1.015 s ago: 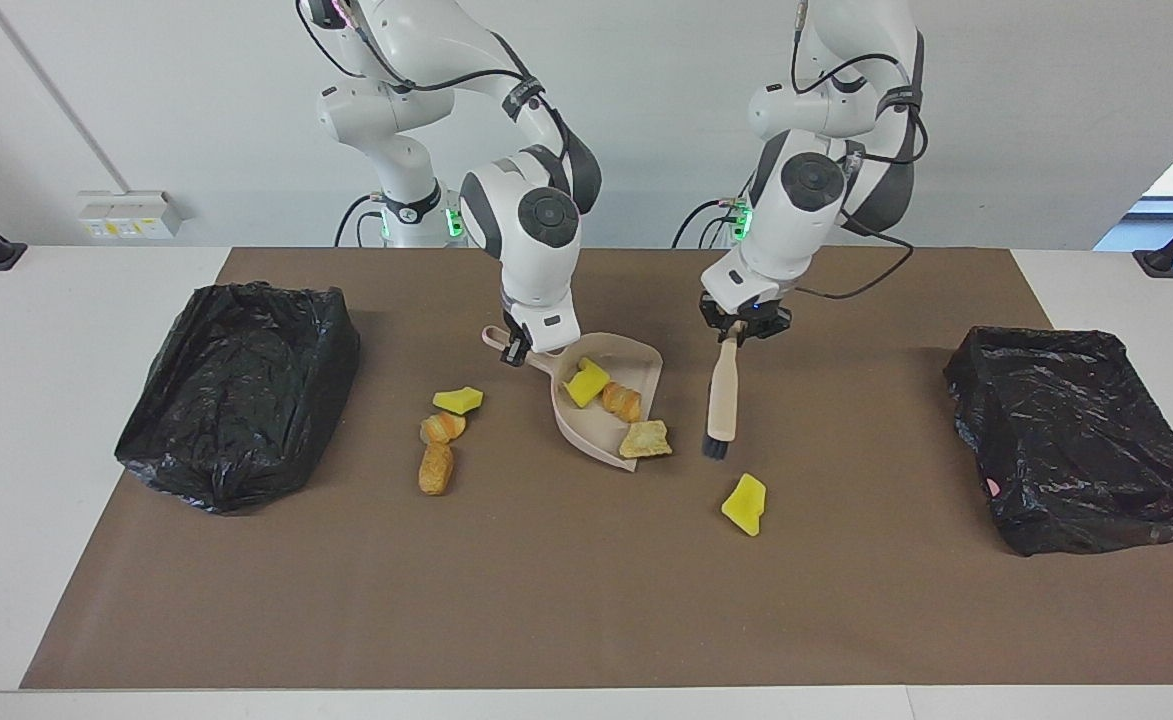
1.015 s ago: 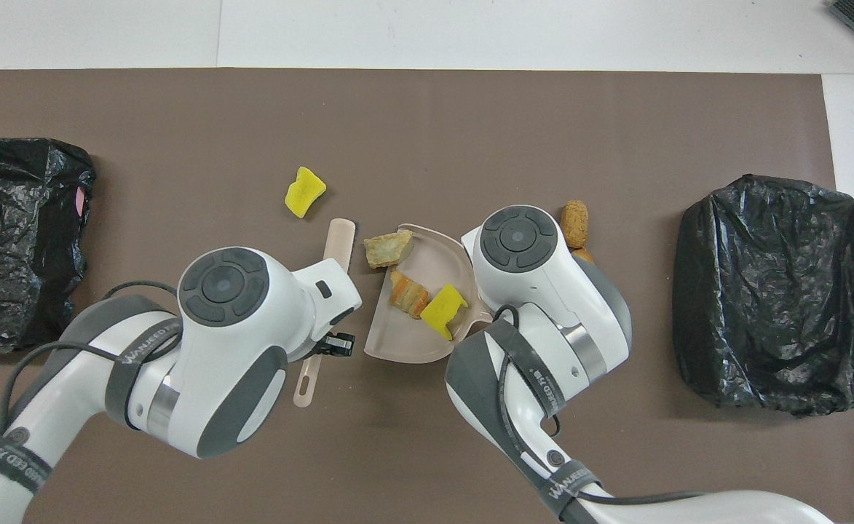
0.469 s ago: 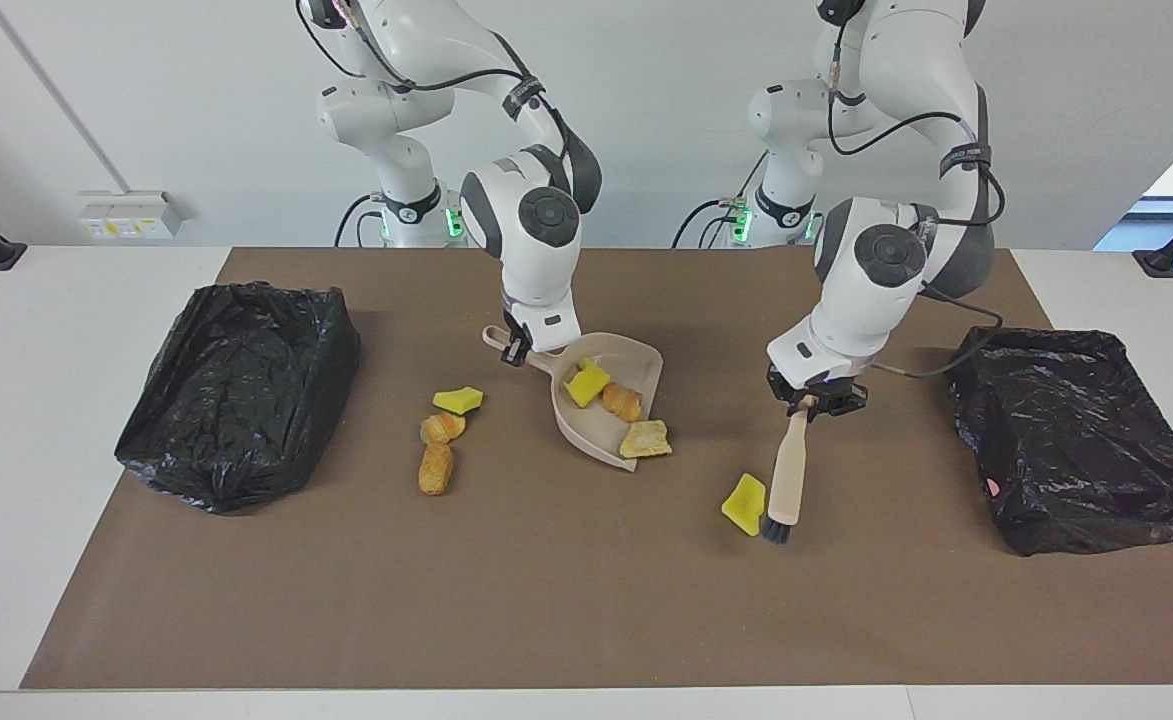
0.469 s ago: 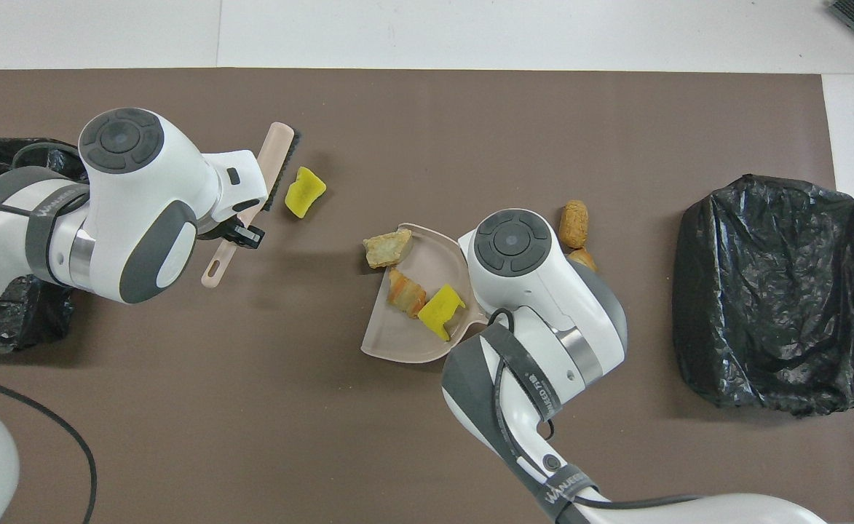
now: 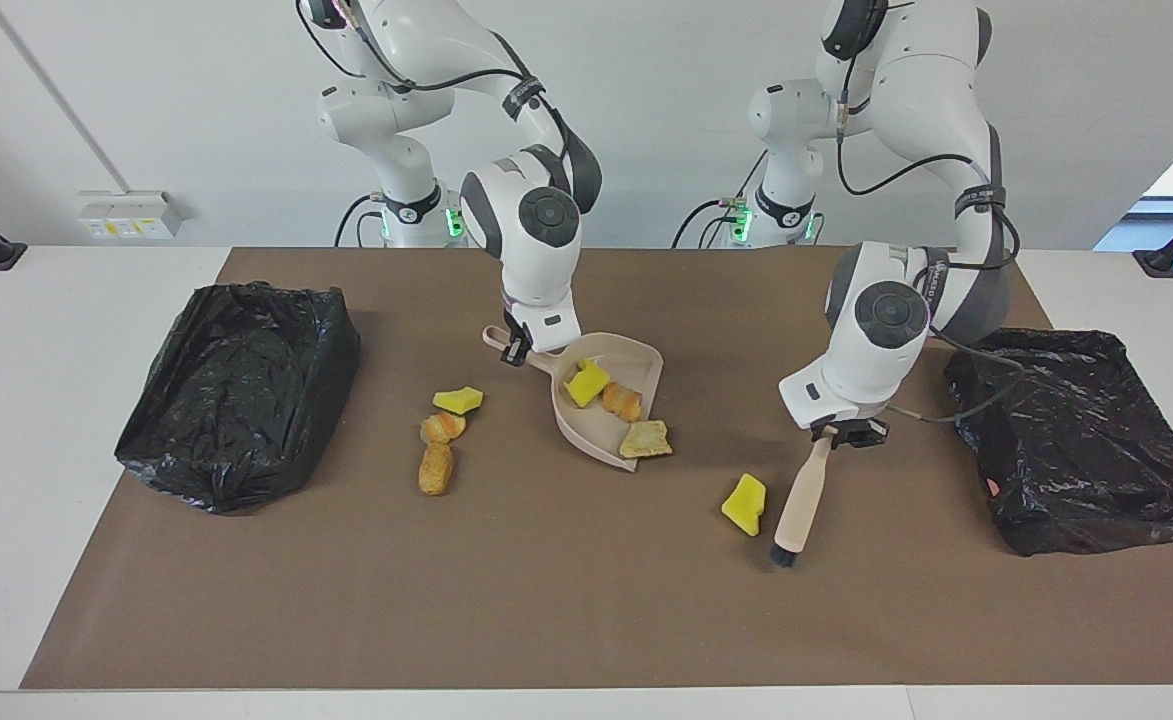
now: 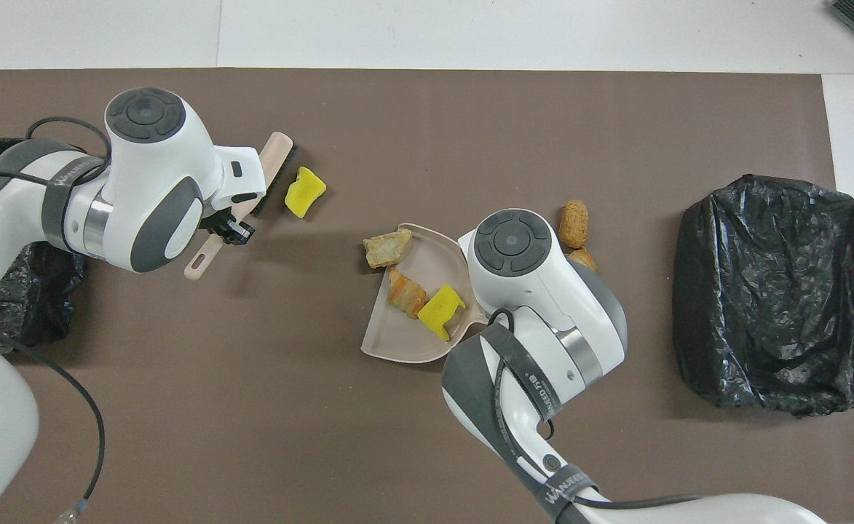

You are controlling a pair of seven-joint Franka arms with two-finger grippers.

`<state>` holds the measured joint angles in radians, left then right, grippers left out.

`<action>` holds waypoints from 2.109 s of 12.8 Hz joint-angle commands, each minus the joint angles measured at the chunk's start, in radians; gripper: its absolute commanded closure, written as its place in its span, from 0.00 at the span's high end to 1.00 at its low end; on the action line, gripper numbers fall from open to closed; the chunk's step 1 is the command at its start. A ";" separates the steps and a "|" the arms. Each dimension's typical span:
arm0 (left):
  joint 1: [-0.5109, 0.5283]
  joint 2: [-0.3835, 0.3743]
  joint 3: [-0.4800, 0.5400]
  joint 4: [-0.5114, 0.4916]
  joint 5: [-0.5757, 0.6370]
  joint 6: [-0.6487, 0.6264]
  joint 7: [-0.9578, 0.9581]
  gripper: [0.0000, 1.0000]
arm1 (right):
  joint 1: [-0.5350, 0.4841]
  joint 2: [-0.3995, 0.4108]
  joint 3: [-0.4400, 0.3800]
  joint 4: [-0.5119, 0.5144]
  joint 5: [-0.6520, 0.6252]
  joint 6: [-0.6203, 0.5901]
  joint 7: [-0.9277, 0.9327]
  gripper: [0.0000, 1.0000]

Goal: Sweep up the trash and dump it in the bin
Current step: 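Move the brush to the far yellow sponge with the left gripper, then sweep the far yellow sponge into the dustpan with the left gripper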

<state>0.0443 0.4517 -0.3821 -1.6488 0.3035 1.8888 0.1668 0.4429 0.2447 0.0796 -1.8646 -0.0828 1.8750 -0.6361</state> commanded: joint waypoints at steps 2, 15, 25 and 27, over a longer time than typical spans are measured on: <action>-0.063 -0.013 0.006 0.003 0.017 -0.082 0.005 0.00 | 0.005 -0.010 0.000 -0.007 0.001 0.000 0.035 0.00; -0.106 -0.226 -0.129 -0.267 -0.300 -0.088 -0.202 0.00 | 0.005 -0.010 0.000 -0.007 0.001 0.001 0.036 0.00; -0.090 -0.280 -0.267 -0.276 -0.304 -0.281 -0.388 0.00 | 0.005 -0.010 0.000 -0.007 0.001 0.001 0.035 0.00; -0.090 -0.289 -0.265 -0.278 -0.304 -0.281 -0.415 0.00 | 0.005 -0.010 0.000 -0.007 0.001 0.001 0.036 0.00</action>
<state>-0.0551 0.2131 -0.6487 -1.9002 0.0137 1.6237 -0.2243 0.4429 0.2447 0.0796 -1.8646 -0.0828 1.8750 -0.6353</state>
